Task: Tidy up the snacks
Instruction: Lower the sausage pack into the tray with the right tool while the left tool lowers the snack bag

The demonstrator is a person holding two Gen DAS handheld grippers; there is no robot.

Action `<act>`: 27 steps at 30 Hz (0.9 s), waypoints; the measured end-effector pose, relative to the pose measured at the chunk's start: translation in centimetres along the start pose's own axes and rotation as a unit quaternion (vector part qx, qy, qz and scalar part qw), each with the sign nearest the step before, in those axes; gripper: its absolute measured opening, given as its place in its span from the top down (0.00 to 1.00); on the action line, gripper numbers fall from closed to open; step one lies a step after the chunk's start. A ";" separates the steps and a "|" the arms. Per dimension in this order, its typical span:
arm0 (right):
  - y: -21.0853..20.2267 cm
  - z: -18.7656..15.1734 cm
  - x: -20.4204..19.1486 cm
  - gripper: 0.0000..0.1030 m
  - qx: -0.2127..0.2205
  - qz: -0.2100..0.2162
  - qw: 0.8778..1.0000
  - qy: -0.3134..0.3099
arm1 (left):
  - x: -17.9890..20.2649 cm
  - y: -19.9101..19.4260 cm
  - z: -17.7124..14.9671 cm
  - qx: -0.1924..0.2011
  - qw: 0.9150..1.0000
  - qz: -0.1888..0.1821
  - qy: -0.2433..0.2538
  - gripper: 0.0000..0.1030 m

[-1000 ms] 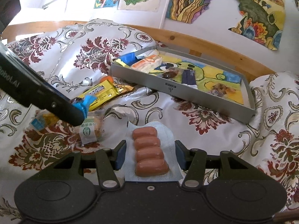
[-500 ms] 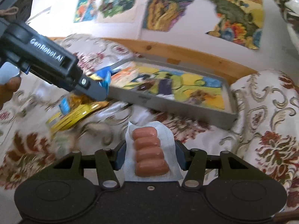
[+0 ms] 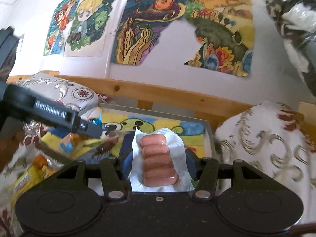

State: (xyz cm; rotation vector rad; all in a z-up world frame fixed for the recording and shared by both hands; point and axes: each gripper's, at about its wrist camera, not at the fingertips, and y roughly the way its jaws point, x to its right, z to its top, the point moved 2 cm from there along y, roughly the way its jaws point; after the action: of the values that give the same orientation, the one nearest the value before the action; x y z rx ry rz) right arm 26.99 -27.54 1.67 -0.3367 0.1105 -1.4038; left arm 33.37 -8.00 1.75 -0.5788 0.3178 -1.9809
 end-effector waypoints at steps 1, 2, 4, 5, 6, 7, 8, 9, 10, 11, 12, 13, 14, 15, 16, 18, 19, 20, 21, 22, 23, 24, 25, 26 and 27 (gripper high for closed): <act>0.7 0.3 0.1 0.45 -0.004 0.002 1.000 0.005 | 0.0 0.5 0.1 0.001 1.000 0.003 0.004 0.49; 1.4 0.6 0.3 0.45 -0.010 0.007 1.000 0.013 | -0.1 0.8 0.1 0.001 1.000 0.006 0.006 0.49; 2.8 1.0 0.5 0.45 -0.021 0.011 0.999 0.025 | -0.3 1.6 0.1 0.000 1.000 0.014 0.004 0.49; 3.3 1.0 0.5 0.45 -0.025 0.011 0.999 0.029 | -0.5 2.0 0.1 -0.002 1.000 0.018 0.002 0.49; 3.9 1.0 0.6 0.45 -0.029 0.010 0.999 0.031 | -0.6 2.3 0.1 -0.003 1.000 0.021 0.000 0.49; 4.3 0.9 0.7 0.45 -0.032 0.010 0.999 0.034 | -0.8 2.7 0.1 -0.005 1.000 0.026 -0.001 0.49; 4.7 0.9 0.8 0.45 -0.036 0.008 0.999 0.037 | -0.9 2.9 0.0 -0.007 1.000 0.031 0.000 0.49; 5.2 0.8 0.9 0.45 -0.041 0.006 0.998 0.042 | -1.0 3.2 0.0 -0.008 0.999 0.033 0.000 0.49; 5.5 0.6 1.0 0.45 -0.046 0.005 0.998 0.044 | -1.1 3.4 -0.1 -0.010 0.999 0.036 0.002 0.49; 5.8 0.5 1.0 0.45 -0.050 0.002 0.998 0.045 | -1.1 3.7 -0.1 -0.011 0.999 0.040 0.005 0.49; 6.0 0.4 1.1 0.45 -0.054 0.000 0.998 0.044 | -1.2 3.9 -0.2 -0.012 0.999 0.042 0.007 0.49; 6.2 0.2 1.0 0.45 -0.058 -0.002 0.997 0.043 | -1.2 4.0 -0.3 -0.012 0.999 0.041 0.007 0.49; 6.4 0.1 1.0 0.45 -0.062 -0.003 0.997 0.041 | -1.2 4.2 -0.3 -0.013 0.999 0.040 0.005 0.49; 6.5 -0.1 1.0 0.44 -0.064 -0.004 0.997 0.038 | -1.2 4.4 -0.4 -0.014 0.999 0.040 0.005 0.49; 6.6 -0.2 1.0 0.44 -0.065 -0.005 0.997 0.036 | -1.2 4.4 -0.5 -0.014 0.999 0.040 0.007 0.49; 6.8 -0.3 0.9 0.44 -0.066 -0.008 0.997 0.030 | -1.1 4.6 -0.7 -0.013 0.999 0.040 0.012 0.49; 6.9 -0.3 0.9 0.44 -0.067 -0.009 0.997 0.028 | -1.1 4.6 -0.8 -0.013 0.999 0.039 0.012 0.49; 7.0 -0.4 0.9 0.43 -0.068 -0.009 0.997 0.028 | -1.2 4.7 -0.8 -0.015 0.999 0.039 0.012 0.48; 7.0 -0.5 1.0 0.43 -0.070 -0.010 0.997 0.028 | -1.2 4.8 -0.9 -0.016 0.999 0.040 0.011 0.48; 7.1 -0.6 1.0 0.43 -0.072 -0.012 0.997 0.028 | -1.3 4.8 -1.0 -0.018 0.999 0.041 0.011 0.48; 7.2 -0.8 1.0 0.42 -0.074 -0.013 0.997 0.028 | -1.3 5.0 -1.0 -0.020 0.999 0.044 0.010 0.48; 7.3 -0.9 1.0 0.42 -0.077 -0.013 0.997 0.029 | -1.4 5.0 -1.0 -0.021 0.999 0.045 0.008 0.47; 7.3 -1.0 1.0 0.41 -0.079 -0.013 0.996 0.030 | -1.5 5.1 -1.1 -0.021 0.999 0.045 0.006 0.47; 7.3 -1.1 1.1 0.40 -0.080 -0.013 0.996 0.031 | -1.6 5.1 -1.1 -0.022 0.999 0.044 0.003 0.46; 7.3 -1.1 1.1 0.39 -0.081 -0.014 0.996 0.031 | -1.7 5.1 -1.1 -0.023 0.999 0.043 0.000 0.45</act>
State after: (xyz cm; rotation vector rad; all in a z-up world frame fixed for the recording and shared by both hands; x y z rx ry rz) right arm 33.80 -27.86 -1.45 -0.4303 0.2723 -1.4359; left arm 37.36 -8.88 -1.94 -0.5839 0.3829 -1.8947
